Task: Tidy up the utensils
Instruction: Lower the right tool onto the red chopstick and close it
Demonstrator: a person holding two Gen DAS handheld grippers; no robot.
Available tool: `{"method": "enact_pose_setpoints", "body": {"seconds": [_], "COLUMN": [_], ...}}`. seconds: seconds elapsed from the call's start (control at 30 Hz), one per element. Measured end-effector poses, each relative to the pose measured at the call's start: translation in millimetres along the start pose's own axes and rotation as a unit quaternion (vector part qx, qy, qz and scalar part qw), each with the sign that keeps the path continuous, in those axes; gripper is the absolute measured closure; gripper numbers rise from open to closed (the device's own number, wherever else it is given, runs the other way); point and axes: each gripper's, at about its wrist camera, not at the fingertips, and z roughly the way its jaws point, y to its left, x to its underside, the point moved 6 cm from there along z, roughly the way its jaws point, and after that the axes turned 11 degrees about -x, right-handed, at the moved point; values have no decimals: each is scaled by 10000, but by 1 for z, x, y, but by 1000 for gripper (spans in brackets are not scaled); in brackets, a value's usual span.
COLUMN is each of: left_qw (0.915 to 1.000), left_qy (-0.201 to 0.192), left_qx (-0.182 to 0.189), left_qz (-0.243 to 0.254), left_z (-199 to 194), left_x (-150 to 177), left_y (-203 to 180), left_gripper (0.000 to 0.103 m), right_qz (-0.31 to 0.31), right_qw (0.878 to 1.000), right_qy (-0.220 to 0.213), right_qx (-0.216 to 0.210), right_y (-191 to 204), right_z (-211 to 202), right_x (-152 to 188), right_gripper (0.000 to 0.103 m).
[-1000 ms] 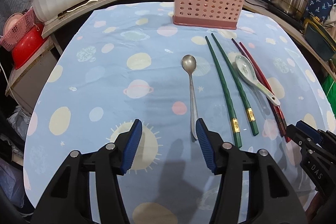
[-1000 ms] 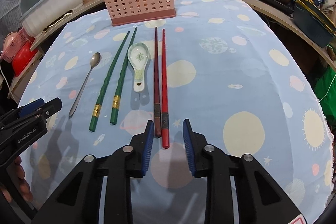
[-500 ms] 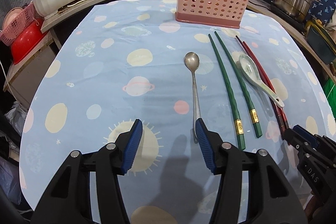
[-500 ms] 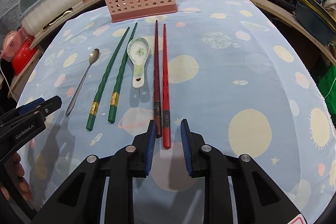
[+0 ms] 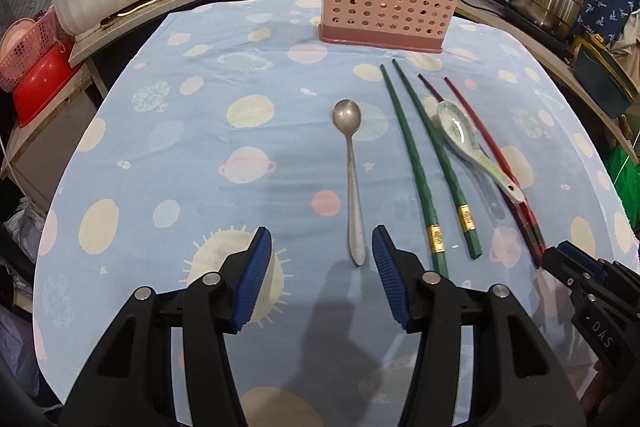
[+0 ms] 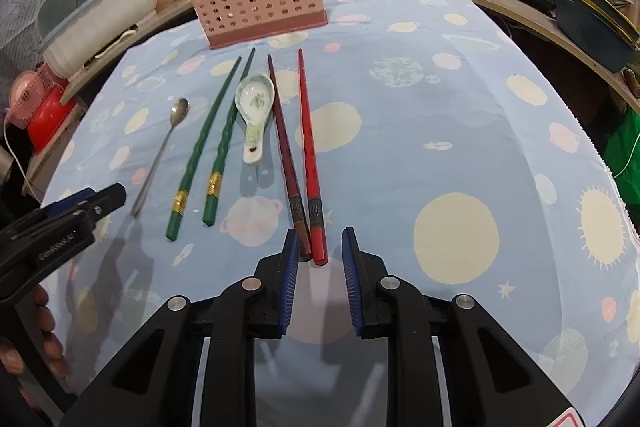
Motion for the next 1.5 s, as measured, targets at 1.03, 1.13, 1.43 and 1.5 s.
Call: {"method": "enact_pose_setpoints", "body": {"seconds": [1.03, 1.13, 1.43, 1.5], "left_qw": [9998, 9999, 9998, 9996], "left_qy": [10, 62, 189, 259], "left_qx": [112, 50, -52, -51], "left_qz": [169, 139, 60, 26], "left_z": [5, 10, 20, 24], "left_x": [-10, -8, 3, 6], "left_y": [-32, -27, -11, -8], "left_gripper": [53, 53, 54, 59], "right_qz": [59, 25, -246, -187], "right_qw": [9999, 10000, 9994, 9996], "right_qy": [76, 48, 105, 111], "right_qx": [-39, -10, 204, 173], "right_y": [-5, -6, -1, -3], "right_z": [21, 20, 19, 20], "right_x": [-16, -15, -3, -5], "right_gripper": [90, 90, 93, 94]}}
